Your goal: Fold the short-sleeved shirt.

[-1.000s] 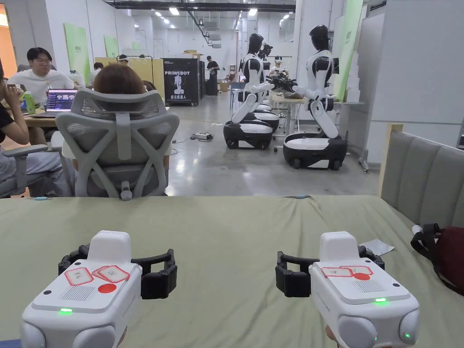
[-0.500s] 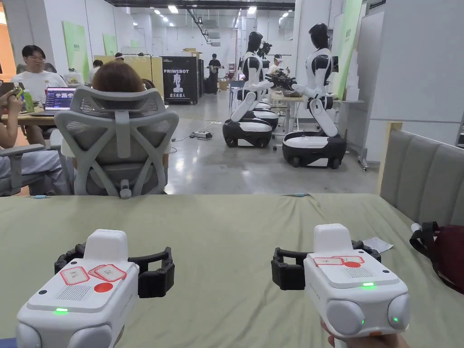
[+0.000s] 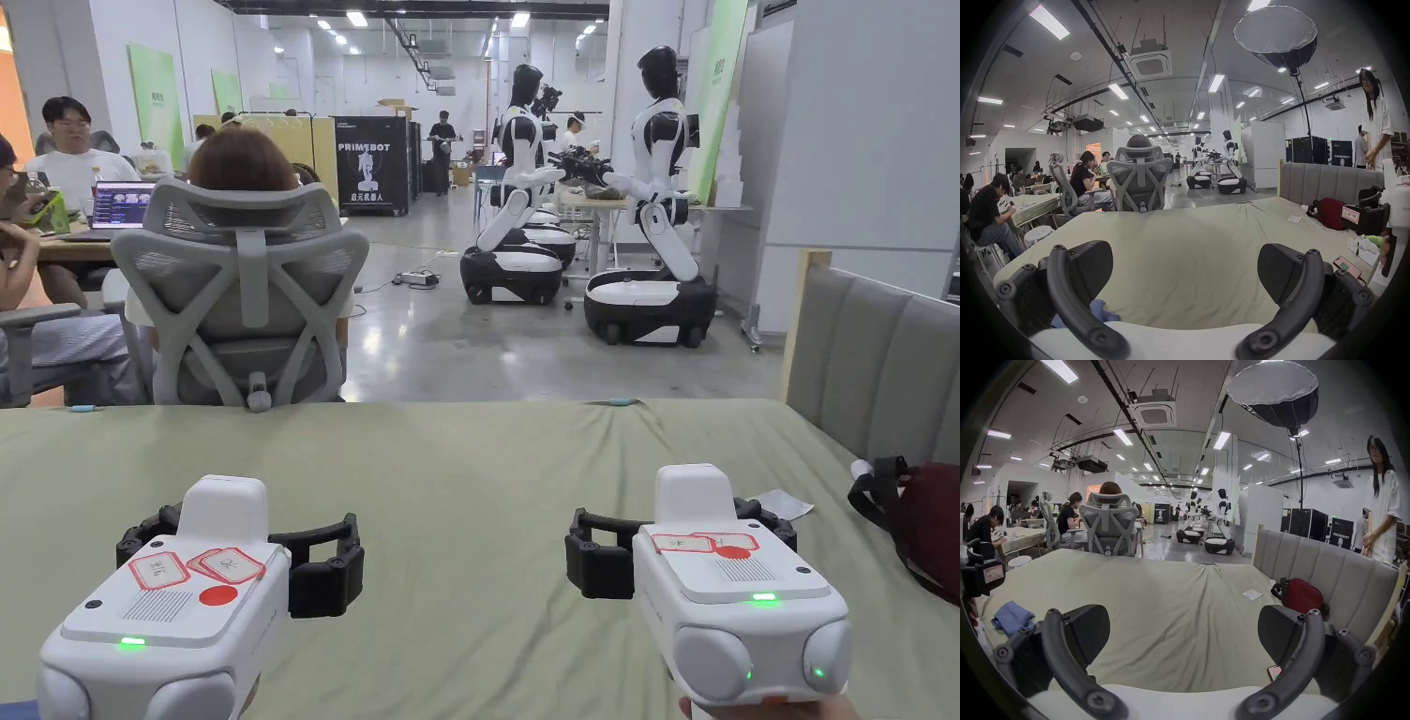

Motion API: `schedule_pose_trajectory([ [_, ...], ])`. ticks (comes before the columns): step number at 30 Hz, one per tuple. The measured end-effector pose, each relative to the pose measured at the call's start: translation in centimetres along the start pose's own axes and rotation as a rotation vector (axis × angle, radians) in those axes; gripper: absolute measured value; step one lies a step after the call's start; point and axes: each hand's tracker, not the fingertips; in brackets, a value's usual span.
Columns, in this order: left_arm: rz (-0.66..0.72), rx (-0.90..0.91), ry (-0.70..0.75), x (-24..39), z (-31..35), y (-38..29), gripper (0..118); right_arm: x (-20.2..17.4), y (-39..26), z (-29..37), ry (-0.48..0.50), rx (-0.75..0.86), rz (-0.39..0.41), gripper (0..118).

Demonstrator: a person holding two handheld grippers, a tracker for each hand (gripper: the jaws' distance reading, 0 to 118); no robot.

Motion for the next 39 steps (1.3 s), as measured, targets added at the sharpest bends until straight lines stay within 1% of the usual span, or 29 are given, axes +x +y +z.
schedule_pose_trajectory([
  [3, 0.0, 0.0, 0.0, 0.1, -0.1, 0.0, 118, 0.3, -0.1, 0.1, 0.028, -0.01, -0.036, 118],
  [8, -0.003, -0.001, 0.0, 0.2, -0.1, 0.0, 118, 1.3, 0.0, 0.4, 0.109, -0.015, -0.107, 118],
  [11, -0.003, -0.005, 0.0, 0.3, -0.2, -0.2, 118, 1.4, 0.1, 0.9, 0.108, -0.011, -0.133, 118],
  [13, -0.006, -0.006, -0.003, 0.4, -0.2, -0.2, 118, 1.2, 0.2, 1.0, 0.088, -0.01, -0.125, 118],
  [17, -0.006, -0.006, -0.006, 0.7, -0.2, -0.2, 118, 0.5, 0.0, 1.3, 0.025, 0.003, -0.064, 118],
  [20, -0.008, -0.007, -0.01, 0.9, -0.2, -0.2, 118, 0.0, -0.2, 1.8, -0.006, 0.033, -0.04, 118],
  [24, -0.006, -0.009, -0.011, 0.9, -0.3, -0.4, 118, 0.1, -0.3, 1.8, 0.029, 0.025, -0.054, 118],
  [27, -0.007, -0.01, -0.008, 0.9, -0.2, -0.4, 118, 0.1, -0.3, 1.9, 0.036, 0.028, -0.05, 118],
  [28, -0.006, -0.01, -0.008, 0.9, -0.2, -0.4, 118, 0.2, -0.2, 1.8, 0.05, 0.016, -0.048, 118],
  [29, -0.004, -0.01, -0.007, 0.9, -0.2, -0.5, 118, 0.2, -0.1, 1.6, 0.082, -0.032, -0.065, 118],
  [32, -0.003, -0.01, -0.004, 0.9, -0.2, -0.5, 118, 0.1, -0.2, 1.5, 0.087, -0.019, -0.065, 118],
  [35, -0.001, -0.008, -0.006, 0.9, -0.2, -0.5, 118, 0.4, -0.2, 1.3, 0.097, -0.03, -0.116, 118],
  [37, -0.002, -0.006, -0.006, 0.9, -0.1, -0.5, 118, 0.3, -0.2, 1.4, 0.077, -0.009, -0.091, 118],
  [39, 0.0, -0.008, -0.006, 0.9, -0.1, -0.5, 118, 0.2, -0.2, 1.5, 0.069, -0.005, -0.089, 118],
])
